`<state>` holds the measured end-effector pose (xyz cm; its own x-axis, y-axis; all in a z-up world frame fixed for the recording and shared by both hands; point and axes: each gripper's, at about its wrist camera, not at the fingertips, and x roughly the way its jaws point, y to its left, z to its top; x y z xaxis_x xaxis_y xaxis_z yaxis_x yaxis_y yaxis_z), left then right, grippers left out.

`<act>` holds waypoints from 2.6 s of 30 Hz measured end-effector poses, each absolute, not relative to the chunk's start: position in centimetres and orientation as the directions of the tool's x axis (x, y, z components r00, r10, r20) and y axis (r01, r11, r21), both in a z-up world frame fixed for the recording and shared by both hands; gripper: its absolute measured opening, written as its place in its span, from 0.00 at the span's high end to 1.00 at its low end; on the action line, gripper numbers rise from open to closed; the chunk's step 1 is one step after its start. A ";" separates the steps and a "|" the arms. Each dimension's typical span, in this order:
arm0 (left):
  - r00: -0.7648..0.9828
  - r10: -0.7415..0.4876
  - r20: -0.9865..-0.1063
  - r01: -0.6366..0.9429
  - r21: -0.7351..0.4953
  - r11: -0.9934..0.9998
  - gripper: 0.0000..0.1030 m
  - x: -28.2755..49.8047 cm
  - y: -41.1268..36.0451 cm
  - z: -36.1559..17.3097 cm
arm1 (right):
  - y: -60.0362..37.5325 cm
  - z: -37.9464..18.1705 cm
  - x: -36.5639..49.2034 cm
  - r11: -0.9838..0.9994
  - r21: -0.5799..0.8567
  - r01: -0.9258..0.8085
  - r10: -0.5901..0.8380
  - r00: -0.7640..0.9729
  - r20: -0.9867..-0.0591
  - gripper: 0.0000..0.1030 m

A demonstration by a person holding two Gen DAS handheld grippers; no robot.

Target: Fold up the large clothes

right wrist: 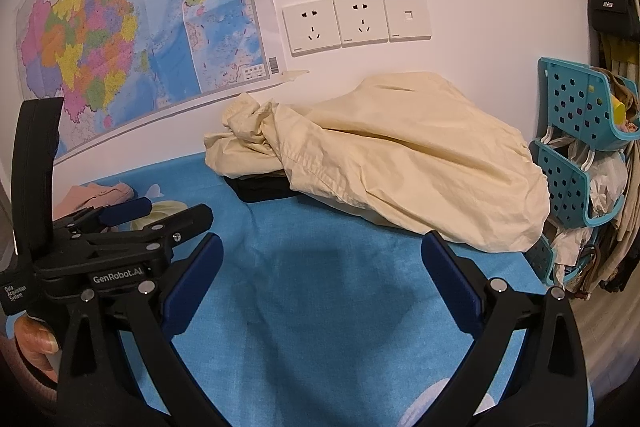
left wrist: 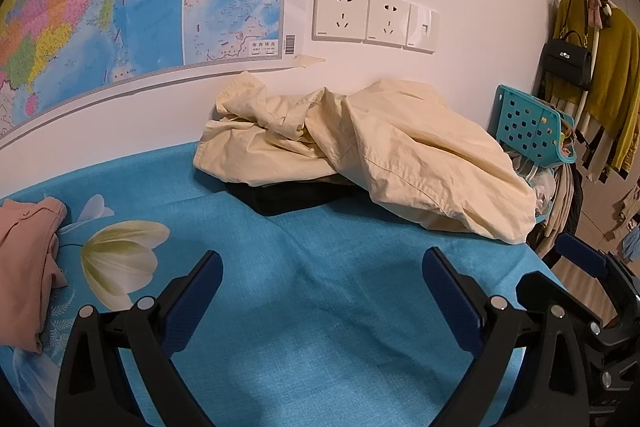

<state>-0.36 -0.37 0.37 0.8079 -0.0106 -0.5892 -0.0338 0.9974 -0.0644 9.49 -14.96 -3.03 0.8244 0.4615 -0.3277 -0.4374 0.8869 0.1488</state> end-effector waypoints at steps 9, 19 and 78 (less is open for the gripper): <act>0.806 -0.013 -0.591 -0.034 -0.067 0.997 0.07 -0.3 -0.3 0.3 | -14.9 -3.0 9.6 0.887 0.144 -0.439 0.461 0.825 -0.328 0.05; 0.799 -0.020 -0.601 -0.030 -0.074 0.997 0.07 0.6 -0.3 0.1 | -14.6 -2.5 10.4 0.882 0.131 -0.453 0.469 0.818 -0.332 0.05; 0.820 -0.222 -0.528 0.096 -0.256 0.962 0.07 9.6 8.9 -0.4 | -18.1 23.1 17.6 0.814 -0.110 -0.570 0.559 0.821 -0.114 0.97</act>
<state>9.58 8.90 -0.41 0.8199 -0.2224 -0.5275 0.0961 0.9618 -0.2562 17.64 -18.13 23.07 0.8210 0.5594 -0.1136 -0.5700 0.8143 -0.1098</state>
